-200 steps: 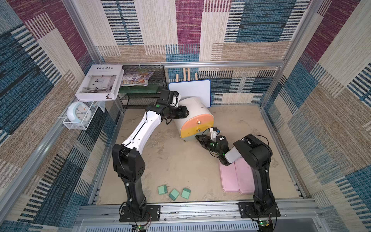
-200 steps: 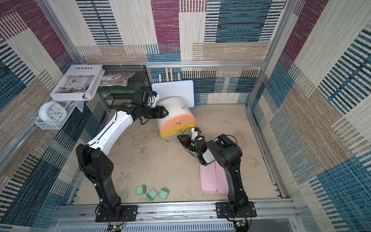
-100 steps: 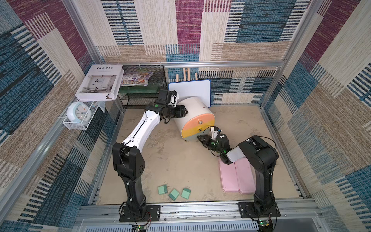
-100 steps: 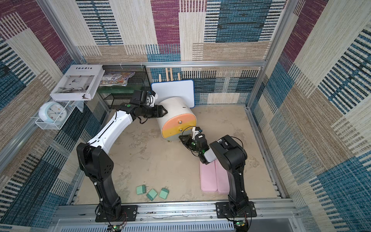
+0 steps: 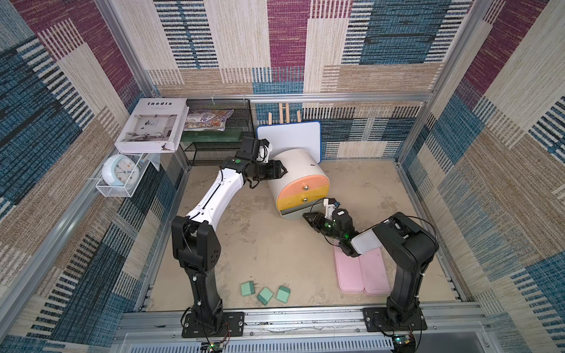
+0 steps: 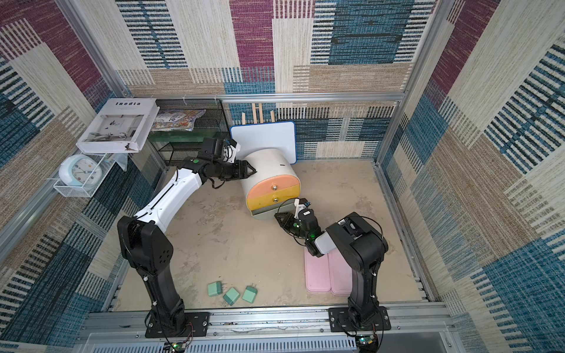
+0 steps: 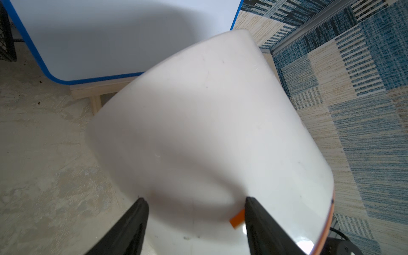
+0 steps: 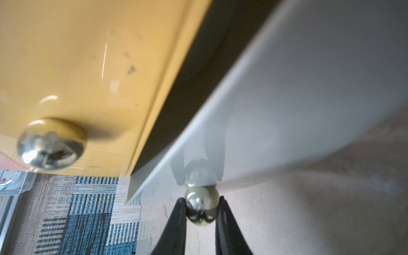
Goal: Place the plugs into the drawer by color
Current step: Open the drawer in the storage box.
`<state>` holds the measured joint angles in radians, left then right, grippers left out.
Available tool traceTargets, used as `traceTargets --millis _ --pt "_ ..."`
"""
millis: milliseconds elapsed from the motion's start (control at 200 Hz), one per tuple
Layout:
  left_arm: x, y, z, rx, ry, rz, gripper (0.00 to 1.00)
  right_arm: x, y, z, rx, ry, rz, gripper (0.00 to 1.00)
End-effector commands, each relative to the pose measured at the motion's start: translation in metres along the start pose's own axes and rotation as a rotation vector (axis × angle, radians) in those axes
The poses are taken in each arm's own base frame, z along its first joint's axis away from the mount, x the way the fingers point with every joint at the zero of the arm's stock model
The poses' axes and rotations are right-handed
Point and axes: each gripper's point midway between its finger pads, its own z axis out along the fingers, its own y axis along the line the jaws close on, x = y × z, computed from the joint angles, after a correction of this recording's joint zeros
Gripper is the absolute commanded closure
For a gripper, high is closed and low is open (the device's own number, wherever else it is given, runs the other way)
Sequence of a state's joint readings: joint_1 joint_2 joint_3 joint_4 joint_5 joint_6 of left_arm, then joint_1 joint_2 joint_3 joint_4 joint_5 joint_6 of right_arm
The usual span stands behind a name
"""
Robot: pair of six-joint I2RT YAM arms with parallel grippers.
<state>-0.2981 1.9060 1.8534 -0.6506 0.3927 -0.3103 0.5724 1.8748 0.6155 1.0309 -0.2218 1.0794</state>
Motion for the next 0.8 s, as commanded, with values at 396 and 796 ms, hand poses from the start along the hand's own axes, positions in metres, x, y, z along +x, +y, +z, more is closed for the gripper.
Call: traceTargets --millis 396,796 --pt "0.021 0.022 0.003 -0.1 0.072 -0.032 0.28 0.041 0.004 -0.047 0.017 0.062 -0.093 0.89" --pt "0.021 0.02 -0.001 -0.095 0.068 -0.033 0.28 0.043 0.008 -0.057 0.037 0.076 -0.188 0.66"
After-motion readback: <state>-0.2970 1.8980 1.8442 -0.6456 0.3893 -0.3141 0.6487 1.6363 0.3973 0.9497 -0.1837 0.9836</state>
